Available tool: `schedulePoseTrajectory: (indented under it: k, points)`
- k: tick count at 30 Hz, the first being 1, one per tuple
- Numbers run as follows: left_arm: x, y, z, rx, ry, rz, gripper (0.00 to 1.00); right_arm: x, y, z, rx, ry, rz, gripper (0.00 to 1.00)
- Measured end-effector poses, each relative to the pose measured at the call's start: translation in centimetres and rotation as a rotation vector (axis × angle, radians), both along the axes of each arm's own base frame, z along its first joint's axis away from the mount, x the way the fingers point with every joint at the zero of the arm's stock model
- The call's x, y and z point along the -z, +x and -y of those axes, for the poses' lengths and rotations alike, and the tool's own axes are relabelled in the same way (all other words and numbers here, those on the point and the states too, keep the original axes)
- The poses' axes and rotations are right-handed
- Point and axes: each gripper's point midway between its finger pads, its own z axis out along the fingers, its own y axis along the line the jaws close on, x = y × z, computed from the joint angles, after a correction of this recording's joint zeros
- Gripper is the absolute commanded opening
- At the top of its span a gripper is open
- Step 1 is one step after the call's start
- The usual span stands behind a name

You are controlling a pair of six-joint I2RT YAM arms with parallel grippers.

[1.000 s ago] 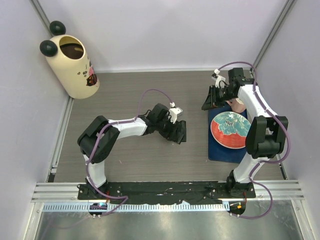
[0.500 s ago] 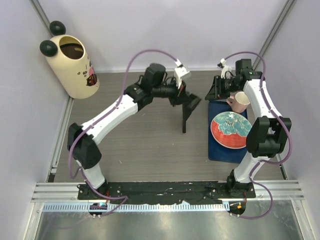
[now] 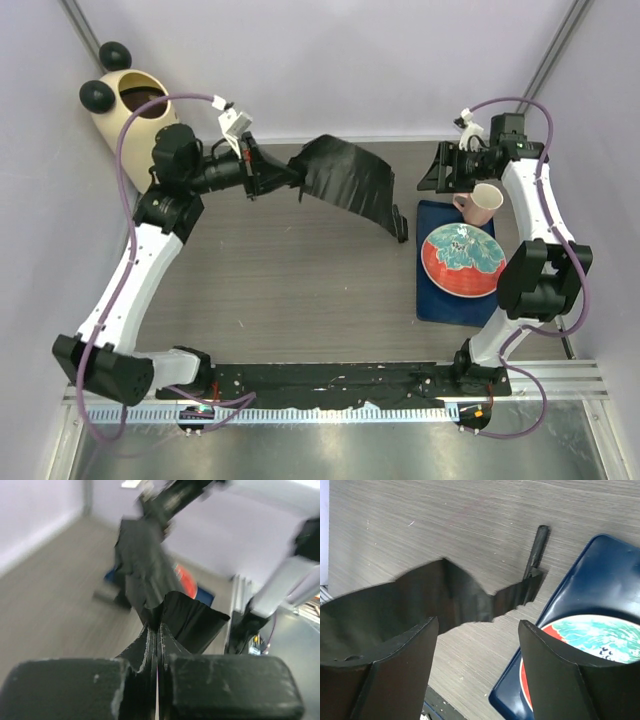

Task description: Put the trash bags into the trash bin

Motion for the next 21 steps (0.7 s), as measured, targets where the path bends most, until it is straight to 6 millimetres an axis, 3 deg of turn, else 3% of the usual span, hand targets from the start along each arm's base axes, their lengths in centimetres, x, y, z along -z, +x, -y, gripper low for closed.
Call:
schedulePoseTrajectory:
  k: [2, 3, 6, 8, 11, 14, 17, 21]
  points:
    - [5.6, 3.1, -2.9, -0.101, 0.102, -0.113, 0.00, 0.0, -0.5, -0.5, -0.016, 0.009, -0.005, 0.70]
    - [9.3, 4.1, -4.8, -0.153, 0.172, -0.186, 0.00, 0.1, -0.7, -0.9, -0.028, 0.010, -0.006, 0.69]
    - [17.4, 3.9, -10.1, -0.251, 0.325, -0.371, 0.00, 0.8, -1.7, -2.9, -0.094, 0.002, -0.012, 0.66]
    - [20.4, 3.5, -13.6, -0.328, 0.403, -0.431, 0.00, 1.7, -2.5, -4.9, -0.157, -0.017, -0.023, 0.66]
    - [23.4, 2.5, -18.4, -0.447, 0.515, -0.462, 0.00, 3.6, -3.9, -7.8, -0.263, -0.065, -0.032, 0.70]
    - [25.5, 1.2, -21.3, -0.505, 0.611, -0.469, 0.00, 5.7, -4.5, -9.8, -0.350, -0.117, -0.043, 0.74]
    - [28.0, 0.4, -22.5, -0.501, 0.682, -0.490, 0.00, 8.5, -4.1, -10.4, -0.425, -0.160, -0.068, 0.81]
    - [31.1, 0.0, -23.3, -0.471, 0.749, -0.554, 0.00, 13.2, -3.6, -10.3, -0.548, -0.239, -0.094, 0.83]
